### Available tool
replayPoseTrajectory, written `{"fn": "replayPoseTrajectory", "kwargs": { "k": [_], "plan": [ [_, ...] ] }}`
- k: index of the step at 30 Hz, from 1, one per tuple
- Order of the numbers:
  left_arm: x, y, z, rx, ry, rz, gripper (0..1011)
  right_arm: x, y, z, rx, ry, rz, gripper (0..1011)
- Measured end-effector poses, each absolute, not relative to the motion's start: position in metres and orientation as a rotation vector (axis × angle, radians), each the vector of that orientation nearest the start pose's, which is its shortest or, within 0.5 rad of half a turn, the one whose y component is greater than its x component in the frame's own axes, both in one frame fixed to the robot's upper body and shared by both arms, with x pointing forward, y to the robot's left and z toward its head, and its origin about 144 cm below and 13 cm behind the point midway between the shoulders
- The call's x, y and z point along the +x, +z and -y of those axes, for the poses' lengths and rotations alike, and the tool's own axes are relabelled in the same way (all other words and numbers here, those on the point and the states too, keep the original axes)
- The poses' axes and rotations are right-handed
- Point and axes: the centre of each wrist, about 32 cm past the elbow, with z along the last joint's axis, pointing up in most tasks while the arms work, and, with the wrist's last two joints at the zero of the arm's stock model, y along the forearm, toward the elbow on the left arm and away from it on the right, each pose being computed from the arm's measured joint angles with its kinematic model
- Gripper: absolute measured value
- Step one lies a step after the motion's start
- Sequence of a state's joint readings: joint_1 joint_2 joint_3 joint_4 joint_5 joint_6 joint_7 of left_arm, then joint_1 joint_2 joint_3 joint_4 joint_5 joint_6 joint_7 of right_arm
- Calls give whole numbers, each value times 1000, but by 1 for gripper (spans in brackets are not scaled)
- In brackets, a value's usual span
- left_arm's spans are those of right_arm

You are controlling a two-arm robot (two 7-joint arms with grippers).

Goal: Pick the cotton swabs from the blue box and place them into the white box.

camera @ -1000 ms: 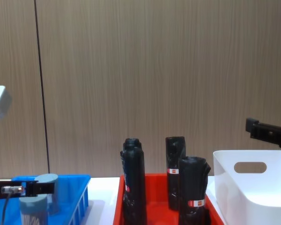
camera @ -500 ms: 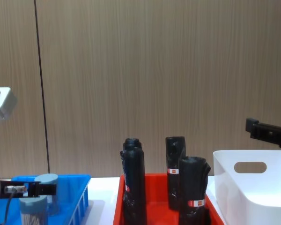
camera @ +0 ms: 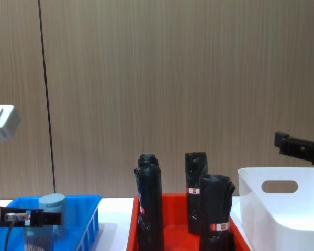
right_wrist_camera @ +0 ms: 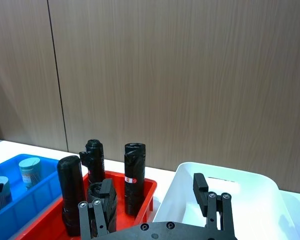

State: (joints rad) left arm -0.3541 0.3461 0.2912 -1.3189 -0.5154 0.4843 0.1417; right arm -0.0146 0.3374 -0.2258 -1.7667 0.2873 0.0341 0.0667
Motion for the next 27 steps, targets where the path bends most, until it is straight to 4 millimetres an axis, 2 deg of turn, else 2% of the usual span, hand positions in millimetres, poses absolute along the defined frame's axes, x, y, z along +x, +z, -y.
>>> {"fn": "replayPoseTrajectory", "kwargs": {
  "k": [21, 27],
  "plan": [
    [565, 1171, -271, 389, 1432, -406, 1003, 443, 1189, 237, 26, -1230, 75, 1002],
    [568, 1171, -271, 401, 1435, -399, 925, 443, 1189, 237, 26, -1229, 75, 1001]
  ]
}}
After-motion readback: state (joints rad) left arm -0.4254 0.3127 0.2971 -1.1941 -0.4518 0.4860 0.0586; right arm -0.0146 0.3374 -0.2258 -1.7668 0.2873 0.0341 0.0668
